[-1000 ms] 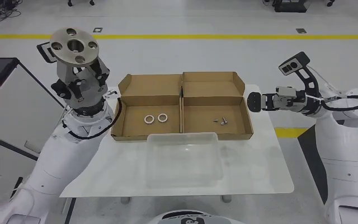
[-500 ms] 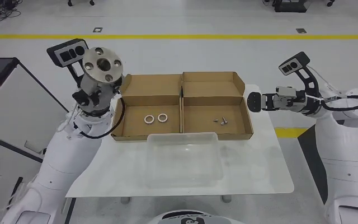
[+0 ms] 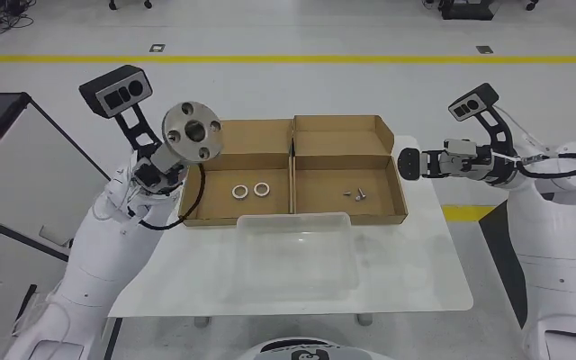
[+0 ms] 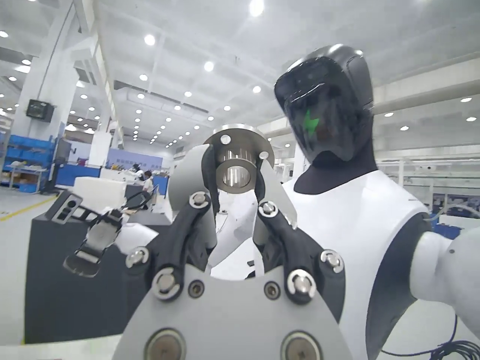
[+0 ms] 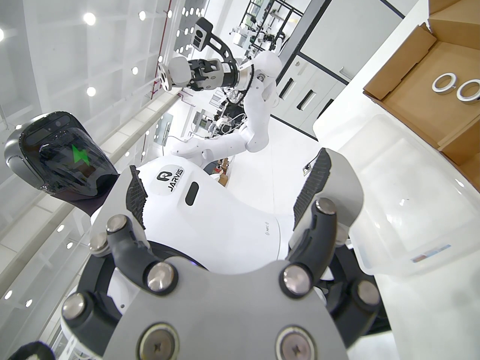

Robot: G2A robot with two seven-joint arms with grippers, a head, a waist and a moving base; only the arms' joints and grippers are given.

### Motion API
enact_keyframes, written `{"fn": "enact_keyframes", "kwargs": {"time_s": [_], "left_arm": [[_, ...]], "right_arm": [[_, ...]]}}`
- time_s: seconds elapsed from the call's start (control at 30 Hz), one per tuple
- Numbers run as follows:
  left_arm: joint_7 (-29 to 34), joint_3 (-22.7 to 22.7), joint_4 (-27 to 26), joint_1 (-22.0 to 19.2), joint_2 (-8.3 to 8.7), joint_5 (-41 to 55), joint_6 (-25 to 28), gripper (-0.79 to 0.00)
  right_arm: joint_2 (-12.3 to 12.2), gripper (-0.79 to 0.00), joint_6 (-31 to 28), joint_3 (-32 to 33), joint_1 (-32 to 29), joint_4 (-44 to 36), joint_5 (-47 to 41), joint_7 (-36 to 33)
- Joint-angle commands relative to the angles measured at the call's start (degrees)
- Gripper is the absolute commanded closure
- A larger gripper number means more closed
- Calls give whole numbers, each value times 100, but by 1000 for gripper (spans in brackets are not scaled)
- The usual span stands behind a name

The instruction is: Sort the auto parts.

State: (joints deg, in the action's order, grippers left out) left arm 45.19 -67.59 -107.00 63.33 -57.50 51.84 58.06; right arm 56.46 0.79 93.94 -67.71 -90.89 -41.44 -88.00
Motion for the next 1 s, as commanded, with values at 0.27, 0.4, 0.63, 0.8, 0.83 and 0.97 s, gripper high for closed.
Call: {"fn": "enact_keyframes", "kwargs": {"time_s": [0.27, 0.4, 0.63, 0.8, 0.83, 0.97], "left_arm": [[110, -113, -187, 86, -294, 1173, -6, 0], [110, -155, -152, 102, -380, 1076, -6, 0], [273, -260, 124, 97, -407, -31, -169, 0], [500, -367, 155, 100, -361, -932, -396, 0], [512, -371, 146, 114, -353, -1022, -408, 0], [465, -355, 103, 148, -335, -1040, -361, 0]], "right_arm": [[0, -785, 0, 0, 0, 0, 0, 0], [0, -785, 0, 0, 0, 0, 0, 0], [0, -785, 0, 0, 0, 0, 0, 0], [0, -785, 0, 0, 0, 0, 0, 0], [0, -785, 0, 0, 0, 0, 0, 0], [0, -785, 0, 0, 0, 0, 0, 0]]}}
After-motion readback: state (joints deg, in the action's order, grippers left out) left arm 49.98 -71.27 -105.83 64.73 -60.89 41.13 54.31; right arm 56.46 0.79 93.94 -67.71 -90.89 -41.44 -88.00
